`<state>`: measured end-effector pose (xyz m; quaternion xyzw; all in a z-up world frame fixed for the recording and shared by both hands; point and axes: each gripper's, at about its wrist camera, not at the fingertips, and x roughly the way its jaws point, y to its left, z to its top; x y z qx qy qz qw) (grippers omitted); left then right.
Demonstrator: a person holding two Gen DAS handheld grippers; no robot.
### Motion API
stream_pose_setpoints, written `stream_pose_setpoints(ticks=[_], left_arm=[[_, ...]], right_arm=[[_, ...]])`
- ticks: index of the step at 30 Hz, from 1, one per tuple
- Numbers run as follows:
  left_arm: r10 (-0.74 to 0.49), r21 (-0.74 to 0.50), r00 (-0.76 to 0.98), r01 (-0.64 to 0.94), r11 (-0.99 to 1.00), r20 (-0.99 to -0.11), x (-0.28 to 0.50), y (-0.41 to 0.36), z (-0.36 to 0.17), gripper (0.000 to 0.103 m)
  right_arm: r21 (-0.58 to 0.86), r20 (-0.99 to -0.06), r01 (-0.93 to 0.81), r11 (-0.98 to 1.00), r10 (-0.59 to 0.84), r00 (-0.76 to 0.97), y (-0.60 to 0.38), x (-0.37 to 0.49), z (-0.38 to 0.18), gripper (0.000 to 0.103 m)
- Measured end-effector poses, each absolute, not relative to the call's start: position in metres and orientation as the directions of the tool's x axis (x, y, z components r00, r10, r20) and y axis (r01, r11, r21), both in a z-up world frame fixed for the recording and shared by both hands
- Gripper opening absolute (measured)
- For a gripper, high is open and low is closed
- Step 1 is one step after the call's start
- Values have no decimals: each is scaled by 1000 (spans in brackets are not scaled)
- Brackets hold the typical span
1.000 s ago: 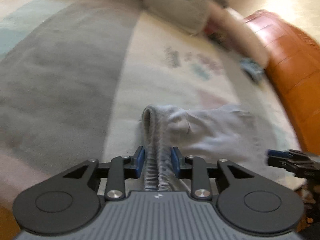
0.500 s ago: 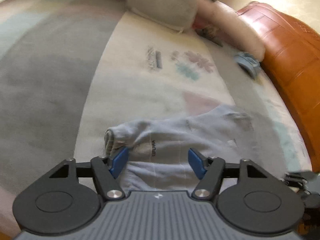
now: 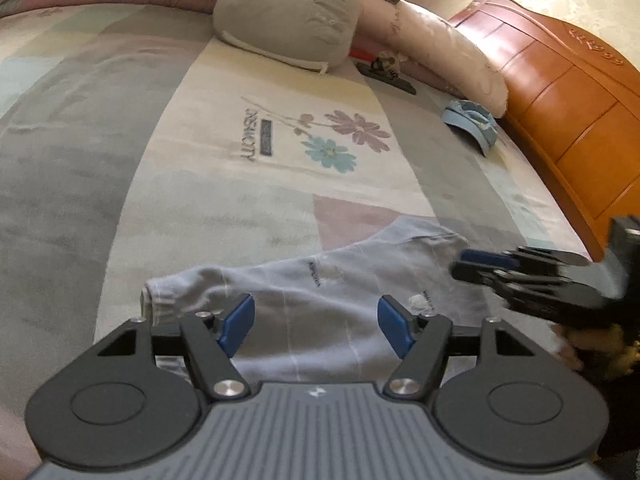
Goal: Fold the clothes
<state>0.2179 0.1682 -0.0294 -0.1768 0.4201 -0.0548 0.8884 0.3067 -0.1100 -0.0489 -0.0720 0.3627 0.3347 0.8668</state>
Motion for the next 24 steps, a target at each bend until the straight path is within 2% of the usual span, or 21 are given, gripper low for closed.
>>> stream_pose_setpoints(ticks=[2, 4, 6, 7, 10, 13, 16, 18, 21, 22, 24], left_arm=[[-226, -386, 639, -121, 914, -735, 214, 179, -42, 68], [-235, -429, 634, -171, 887, -737, 211, 191, -49, 68], [-258, -467, 646, -173, 867, -718, 207, 197, -48, 68], [-263, -463, 654, -150, 874, -709, 207, 195, -44, 68], [-298, -448, 668, -59, 892, -682, 212, 184, -36, 69], [-264, -398, 670, -52, 916, -694, 222, 175, -42, 70], [-246, -423, 658, -121, 898, -711, 228, 181, -51, 68], [-268, -439, 664, -101, 893, -698, 222, 180, -40, 68], [-330, -453, 660, -18, 891, -675, 206, 172, -27, 73], [-353, -465, 645, -5, 885, -677, 201, 170, -27, 73], [-377, -478, 600, -9, 879, -705, 192, 166, -35, 74]], right_arm=[[146, -689, -593, 792, 512, 513, -119, 318, -61, 9], [217, -682, -554, 803, 531, 503, -133, 326, -66, 6], [234, -681, -525, 818, 524, 513, -139, 323, -57, 9], [230, -677, -519, 823, 519, 523, -139, 320, -51, 15], [218, -656, -547, 808, 536, 531, -127, 318, -42, 17], [201, -645, -573, 795, 548, 533, -113, 319, -39, 21], [176, -704, -532, 828, 483, 520, -105, 326, -53, 21], [195, -710, -520, 832, 486, 510, -109, 321, -53, 22], [205, -684, -552, 808, 522, 510, -115, 302, -40, 31], [208, -679, -568, 796, 536, 502, -116, 295, -37, 35], [209, -683, -599, 773, 554, 476, -115, 285, -36, 35]])
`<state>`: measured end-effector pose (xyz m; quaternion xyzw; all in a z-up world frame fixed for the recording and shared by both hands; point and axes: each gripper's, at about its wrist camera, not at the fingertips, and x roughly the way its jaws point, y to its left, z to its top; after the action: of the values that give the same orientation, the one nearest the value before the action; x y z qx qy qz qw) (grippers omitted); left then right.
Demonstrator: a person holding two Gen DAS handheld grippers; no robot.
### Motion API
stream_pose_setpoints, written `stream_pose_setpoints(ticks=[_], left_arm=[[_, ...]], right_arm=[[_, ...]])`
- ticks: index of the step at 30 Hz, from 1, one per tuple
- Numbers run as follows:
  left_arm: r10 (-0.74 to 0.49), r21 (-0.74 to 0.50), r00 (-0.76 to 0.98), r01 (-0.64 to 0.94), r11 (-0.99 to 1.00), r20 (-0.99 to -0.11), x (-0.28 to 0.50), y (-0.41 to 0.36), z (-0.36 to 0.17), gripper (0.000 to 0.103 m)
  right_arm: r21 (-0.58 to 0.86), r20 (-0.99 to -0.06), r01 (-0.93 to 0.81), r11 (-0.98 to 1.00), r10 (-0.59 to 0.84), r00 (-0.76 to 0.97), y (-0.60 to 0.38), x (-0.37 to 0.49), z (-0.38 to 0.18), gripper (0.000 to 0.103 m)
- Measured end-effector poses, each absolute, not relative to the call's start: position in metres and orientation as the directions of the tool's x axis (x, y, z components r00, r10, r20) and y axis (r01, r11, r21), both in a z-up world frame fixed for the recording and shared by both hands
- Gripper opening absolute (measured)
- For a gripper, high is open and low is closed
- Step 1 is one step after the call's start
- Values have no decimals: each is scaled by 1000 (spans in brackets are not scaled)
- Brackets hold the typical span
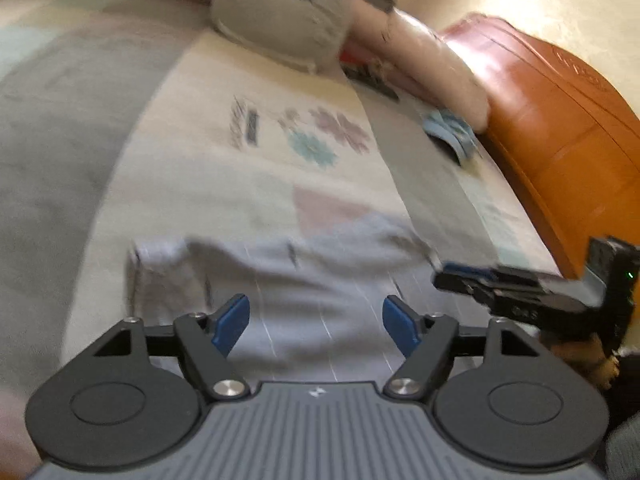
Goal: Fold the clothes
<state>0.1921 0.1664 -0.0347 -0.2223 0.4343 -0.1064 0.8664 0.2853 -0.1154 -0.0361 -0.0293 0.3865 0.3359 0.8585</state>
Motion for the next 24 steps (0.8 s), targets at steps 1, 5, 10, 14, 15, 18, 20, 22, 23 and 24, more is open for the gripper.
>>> stream_pose_setpoints(ticks=[1, 5, 10, 14, 15, 18, 20, 22, 23, 24], left_arm=[[-363, -465, 572, -38, 884, -736, 187, 166, -41, 74], [-317, -441, 542, -112, 890, -779, 159, 169, -49, 76], [-278, -416, 552, -141, 898, -786, 150, 160, -32, 77], [-190, -329, 453, -249, 911, -871, 151, 148, -48, 78], [-169, -311, 449, -264, 913, -878, 149, 144, -46, 78], [-112, -277, 486, -282, 919, -867, 147, 131, -27, 78], [-89, -271, 521, -285, 919, -849, 154, 120, -18, 79], [-70, -266, 540, -293, 918, -838, 163, 109, -14, 80], [-70, -265, 536, -296, 918, -842, 167, 103, -17, 80], [-66, -257, 527, -299, 919, -847, 173, 98, -21, 80]], right_arm=[[202, -692, -610, 766, 552, 464, -115, 282, -38, 36], [185, -743, -594, 783, 507, 437, -123, 278, -59, 37], [230, -726, -610, 758, 551, 412, -131, 283, -62, 39], [242, -712, -652, 719, 588, 384, -133, 283, -62, 47], [248, -708, -658, 711, 597, 377, -135, 283, -62, 47], [283, -692, -674, 682, 632, 349, -145, 283, -62, 48], [305, -676, -691, 656, 660, 328, -151, 283, -61, 51], [315, -663, -712, 627, 682, 308, -156, 282, -61, 52], [319, -658, -722, 614, 691, 298, -158, 282, -61, 52], [319, -657, -730, 604, 696, 289, -160, 281, -60, 52]])
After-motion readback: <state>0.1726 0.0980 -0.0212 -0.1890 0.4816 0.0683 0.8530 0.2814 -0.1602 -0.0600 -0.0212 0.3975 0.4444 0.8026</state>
